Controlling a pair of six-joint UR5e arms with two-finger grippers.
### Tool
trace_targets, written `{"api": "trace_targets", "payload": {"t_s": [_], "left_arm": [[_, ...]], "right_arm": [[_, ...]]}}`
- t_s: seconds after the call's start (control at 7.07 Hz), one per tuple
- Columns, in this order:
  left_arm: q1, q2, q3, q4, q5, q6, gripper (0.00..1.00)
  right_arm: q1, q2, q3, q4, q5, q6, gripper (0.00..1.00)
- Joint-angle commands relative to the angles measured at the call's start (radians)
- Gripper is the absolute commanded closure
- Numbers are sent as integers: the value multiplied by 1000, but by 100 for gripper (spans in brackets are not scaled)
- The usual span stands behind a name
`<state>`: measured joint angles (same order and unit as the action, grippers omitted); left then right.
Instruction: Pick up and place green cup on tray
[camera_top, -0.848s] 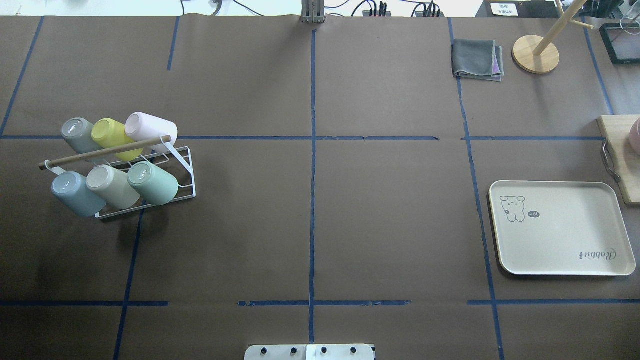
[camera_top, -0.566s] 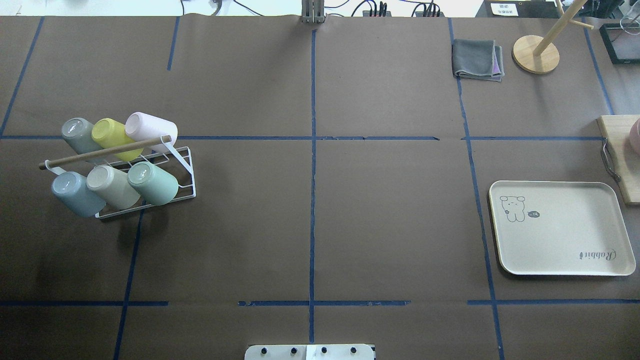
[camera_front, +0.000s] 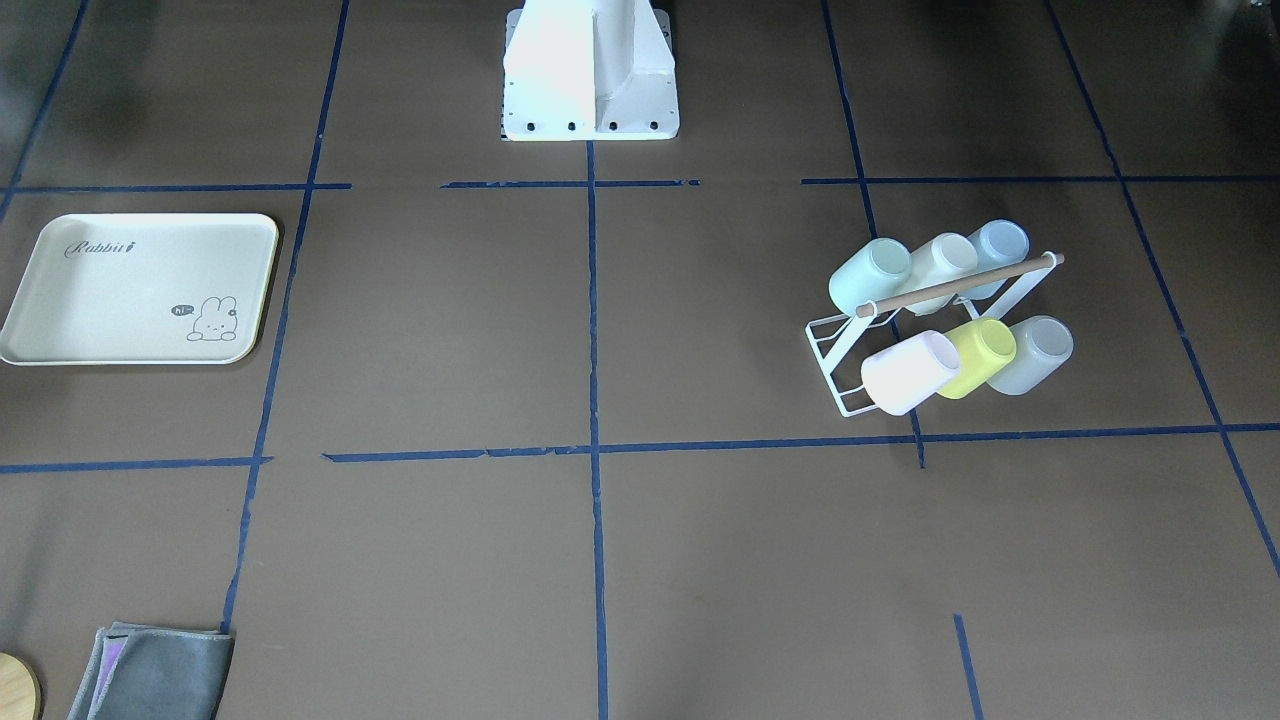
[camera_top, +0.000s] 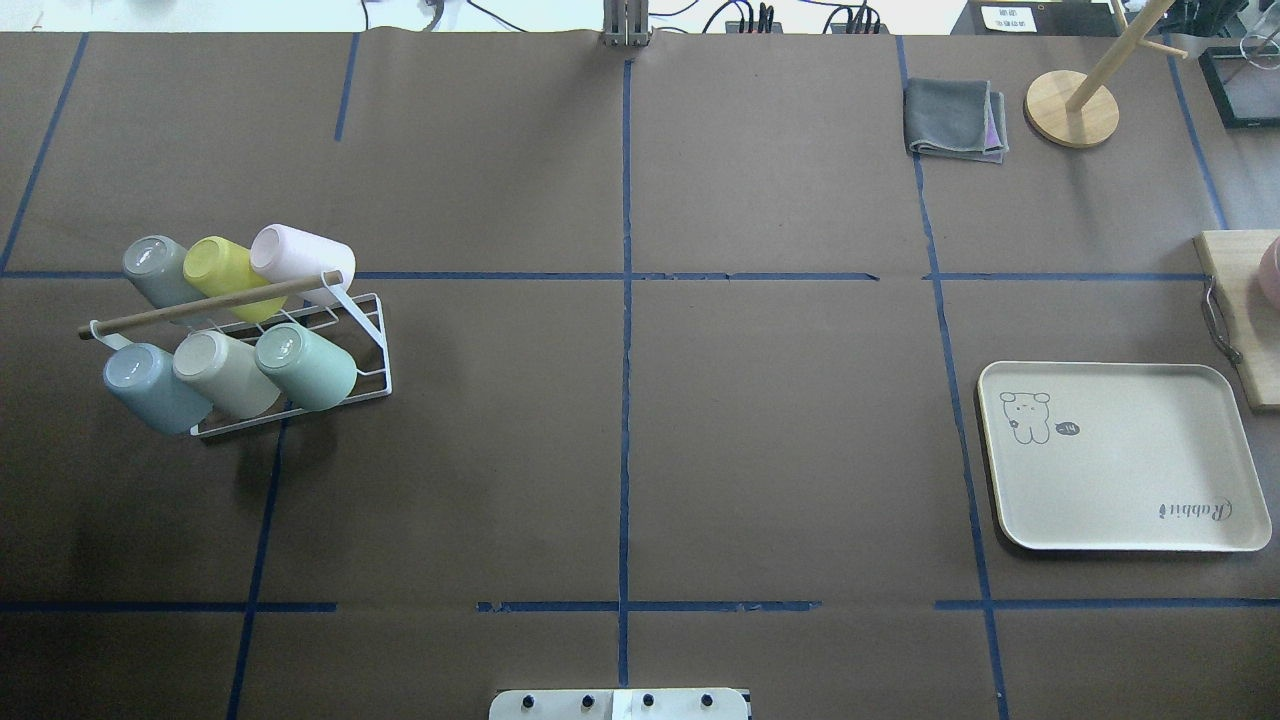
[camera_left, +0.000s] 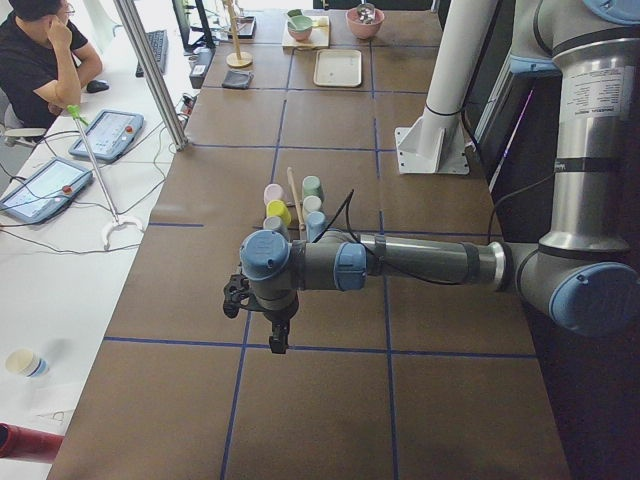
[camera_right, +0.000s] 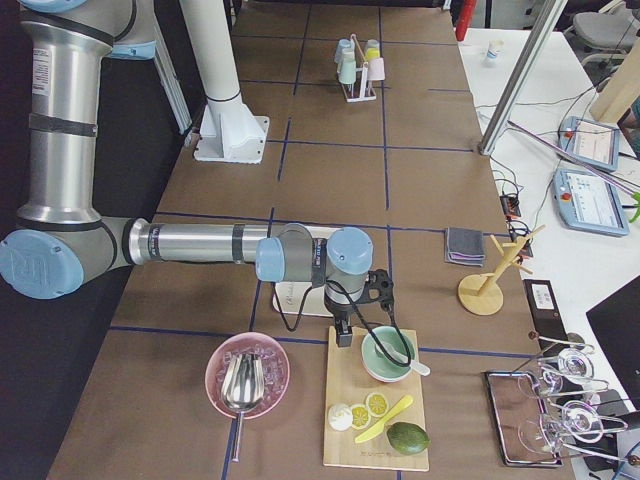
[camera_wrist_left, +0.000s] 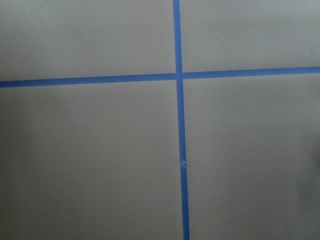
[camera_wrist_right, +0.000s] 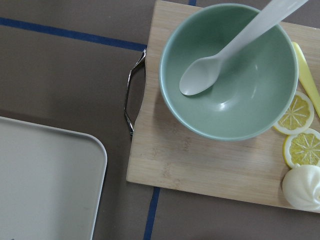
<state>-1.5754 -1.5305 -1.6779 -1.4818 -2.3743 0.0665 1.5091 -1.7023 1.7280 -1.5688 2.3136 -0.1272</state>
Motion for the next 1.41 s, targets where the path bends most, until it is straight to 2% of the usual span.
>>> {"api": "trace_targets", "payload": {"t_s": [0.0, 0.28, 0.42, 0.71, 0.85, 0.99, 1.27], "left_arm": [[2, 0, -5, 1, 4, -7, 0], [2, 3, -11, 5, 4, -5, 0], [2, 13, -9, 3, 10, -1, 0], [3, 13, -3, -2, 10, 1, 0], [8, 4, 26, -9, 10, 6, 0], [9, 4, 44, -70, 9, 28, 0], [11, 1, 34, -71, 6, 21, 0]], "right_arm": [[-33, -2, -1, 23, 10, 4, 0], [-43, -8, -2, 29, 50, 72, 2], [-52, -34, -5, 102, 61, 136, 3], [-146, -75, -16, 344, 46, 402, 3], [-180, -89, -28, 396, 44, 453, 2], [-190, -89, -40, 415, 44, 457, 2], [-236, -89, -60, 417, 26, 472, 3]]}}
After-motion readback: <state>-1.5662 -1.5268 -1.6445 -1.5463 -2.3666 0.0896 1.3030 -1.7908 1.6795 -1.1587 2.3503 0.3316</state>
